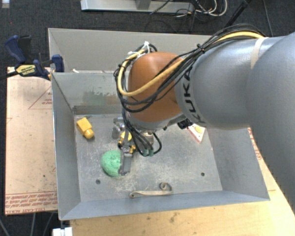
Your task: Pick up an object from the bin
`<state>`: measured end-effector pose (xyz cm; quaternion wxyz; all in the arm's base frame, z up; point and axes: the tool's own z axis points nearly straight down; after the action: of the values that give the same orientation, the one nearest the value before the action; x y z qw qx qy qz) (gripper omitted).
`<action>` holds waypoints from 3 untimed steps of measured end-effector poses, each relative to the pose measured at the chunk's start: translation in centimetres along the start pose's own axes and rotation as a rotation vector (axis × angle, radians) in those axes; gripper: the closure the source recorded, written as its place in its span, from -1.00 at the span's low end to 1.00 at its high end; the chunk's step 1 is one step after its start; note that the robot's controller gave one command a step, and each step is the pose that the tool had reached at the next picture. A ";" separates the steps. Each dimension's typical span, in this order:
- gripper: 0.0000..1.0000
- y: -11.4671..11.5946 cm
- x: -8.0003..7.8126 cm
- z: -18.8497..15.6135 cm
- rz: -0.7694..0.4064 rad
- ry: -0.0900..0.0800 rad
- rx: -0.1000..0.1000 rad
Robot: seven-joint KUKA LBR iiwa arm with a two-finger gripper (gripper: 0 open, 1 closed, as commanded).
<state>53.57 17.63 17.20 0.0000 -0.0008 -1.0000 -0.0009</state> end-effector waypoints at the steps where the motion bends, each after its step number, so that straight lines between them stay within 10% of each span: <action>1: -1.00 0.0 0.0 0.0 0.000 0.000 0.000; 3: -1.00 -1.1 -0.9 4.2 -0.180 -0.001 0.000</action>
Offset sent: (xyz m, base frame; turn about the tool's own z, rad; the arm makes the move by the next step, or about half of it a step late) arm 0.0063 -0.0023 -0.0430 -0.2989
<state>54.48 16.54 13.03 -0.0004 0.0893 -0.9960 -0.0008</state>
